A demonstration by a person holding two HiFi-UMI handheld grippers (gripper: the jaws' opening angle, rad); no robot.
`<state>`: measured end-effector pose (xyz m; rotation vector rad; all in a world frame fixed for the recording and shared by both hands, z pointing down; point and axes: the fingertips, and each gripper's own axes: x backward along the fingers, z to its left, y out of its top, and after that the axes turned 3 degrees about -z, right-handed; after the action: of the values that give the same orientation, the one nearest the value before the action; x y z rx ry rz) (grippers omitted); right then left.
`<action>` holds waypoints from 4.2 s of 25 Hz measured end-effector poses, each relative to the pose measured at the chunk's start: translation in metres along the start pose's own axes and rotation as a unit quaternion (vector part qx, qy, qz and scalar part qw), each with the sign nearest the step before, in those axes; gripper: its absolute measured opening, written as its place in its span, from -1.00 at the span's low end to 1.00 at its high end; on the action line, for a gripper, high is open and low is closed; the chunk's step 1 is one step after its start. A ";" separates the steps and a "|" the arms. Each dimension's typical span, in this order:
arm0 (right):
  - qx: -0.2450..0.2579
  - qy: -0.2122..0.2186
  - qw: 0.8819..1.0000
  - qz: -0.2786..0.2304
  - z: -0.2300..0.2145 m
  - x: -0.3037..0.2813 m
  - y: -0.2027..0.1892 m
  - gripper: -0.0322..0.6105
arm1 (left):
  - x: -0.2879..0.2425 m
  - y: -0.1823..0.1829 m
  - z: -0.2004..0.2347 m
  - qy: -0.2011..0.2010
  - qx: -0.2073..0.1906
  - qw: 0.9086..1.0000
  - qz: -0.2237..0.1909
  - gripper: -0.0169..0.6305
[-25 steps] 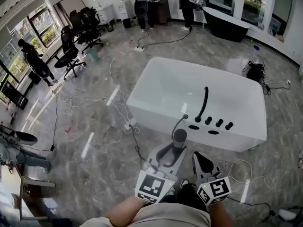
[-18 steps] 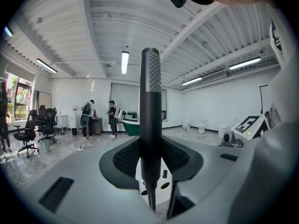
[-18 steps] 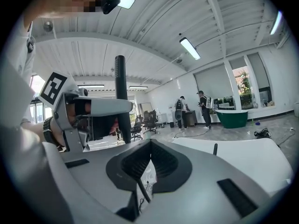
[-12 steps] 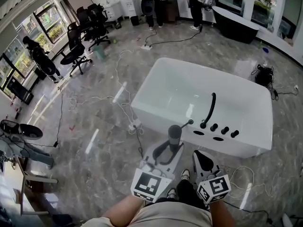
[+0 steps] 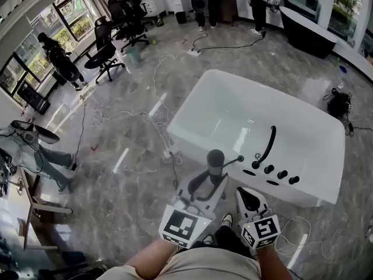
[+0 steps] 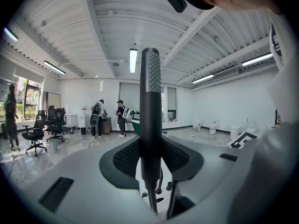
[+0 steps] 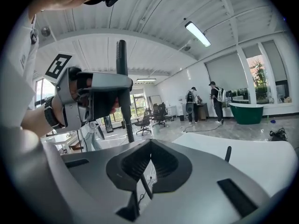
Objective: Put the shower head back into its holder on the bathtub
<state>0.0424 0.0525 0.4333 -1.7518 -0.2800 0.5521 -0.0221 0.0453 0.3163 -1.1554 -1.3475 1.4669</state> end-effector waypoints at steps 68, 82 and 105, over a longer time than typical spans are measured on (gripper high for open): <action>0.050 -0.111 0.979 0.164 -0.038 -0.162 -0.180 -0.70 | -0.012 0.089 0.135 -0.057 0.005 0.997 -0.044 -0.54; -0.018 -0.261 0.965 -0.010 -0.119 -0.066 -0.042 -0.70 | -0.029 0.032 0.162 -0.033 0.020 0.999 0.015 -0.54; 0.185 -0.269 0.928 -0.179 -0.112 -0.013 0.183 -0.70 | -0.070 0.034 0.113 -0.107 0.043 0.993 -0.012 -0.54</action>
<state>0.0685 -0.0950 0.2793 -1.1212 -0.8098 0.7543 -0.1138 -0.0539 0.2905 -0.9450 -1.4205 1.6517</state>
